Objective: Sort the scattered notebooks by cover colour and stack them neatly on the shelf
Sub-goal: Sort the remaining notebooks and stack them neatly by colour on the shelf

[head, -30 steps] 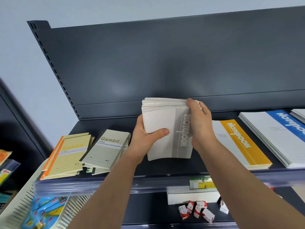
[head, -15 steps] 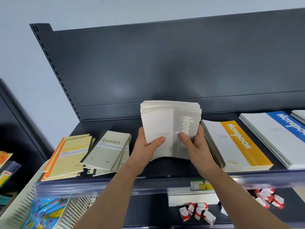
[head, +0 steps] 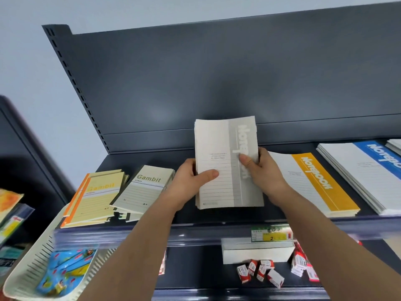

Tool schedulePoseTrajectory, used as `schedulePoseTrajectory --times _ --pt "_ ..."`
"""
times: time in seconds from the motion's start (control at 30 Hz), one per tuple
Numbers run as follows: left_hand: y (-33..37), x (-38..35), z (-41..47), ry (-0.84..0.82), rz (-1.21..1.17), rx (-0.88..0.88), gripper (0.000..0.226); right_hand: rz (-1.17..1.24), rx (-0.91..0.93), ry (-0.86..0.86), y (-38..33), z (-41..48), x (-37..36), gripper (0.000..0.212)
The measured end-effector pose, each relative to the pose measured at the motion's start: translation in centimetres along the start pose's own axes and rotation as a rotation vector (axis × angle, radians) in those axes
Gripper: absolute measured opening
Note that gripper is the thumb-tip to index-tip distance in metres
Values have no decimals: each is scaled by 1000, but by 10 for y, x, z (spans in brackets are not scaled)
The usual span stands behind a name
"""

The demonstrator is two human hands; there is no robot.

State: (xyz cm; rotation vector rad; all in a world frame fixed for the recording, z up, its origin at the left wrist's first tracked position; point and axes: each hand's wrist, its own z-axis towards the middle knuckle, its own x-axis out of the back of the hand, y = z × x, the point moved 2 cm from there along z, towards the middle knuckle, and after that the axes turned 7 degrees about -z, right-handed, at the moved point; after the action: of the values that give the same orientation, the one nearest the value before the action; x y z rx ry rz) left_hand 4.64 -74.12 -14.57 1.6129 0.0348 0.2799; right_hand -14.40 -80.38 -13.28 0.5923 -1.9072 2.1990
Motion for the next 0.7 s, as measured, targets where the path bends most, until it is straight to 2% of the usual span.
schedulePoseTrajectory --times 0.07,0.17,0.23,0.4,0.47,0.6,0.7 --pt "-4 -7 3 22 -33 102 35 -61 -99 -60 5 8 -1 46" --pt "-15 -11 8 45 -23 301 48 -24 -218 -278 15 7 -4 41" --pt "-21 -13 11 43 -10 380 50 -65 -255 -319 19 4 -4 38" --pt "-14 -22 17 72 112 385 46 -206 -302 -254 25 5 -4 38" --pt "-10 -22 18 62 184 392 45 -277 -301 -254 25 5 -4 43" --pt "-8 -22 18 63 301 389 40 -427 -297 -241 28 6 -6 70" --pt "-4 -24 17 88 447 349 39 -669 -201 -233 25 5 -10 67"
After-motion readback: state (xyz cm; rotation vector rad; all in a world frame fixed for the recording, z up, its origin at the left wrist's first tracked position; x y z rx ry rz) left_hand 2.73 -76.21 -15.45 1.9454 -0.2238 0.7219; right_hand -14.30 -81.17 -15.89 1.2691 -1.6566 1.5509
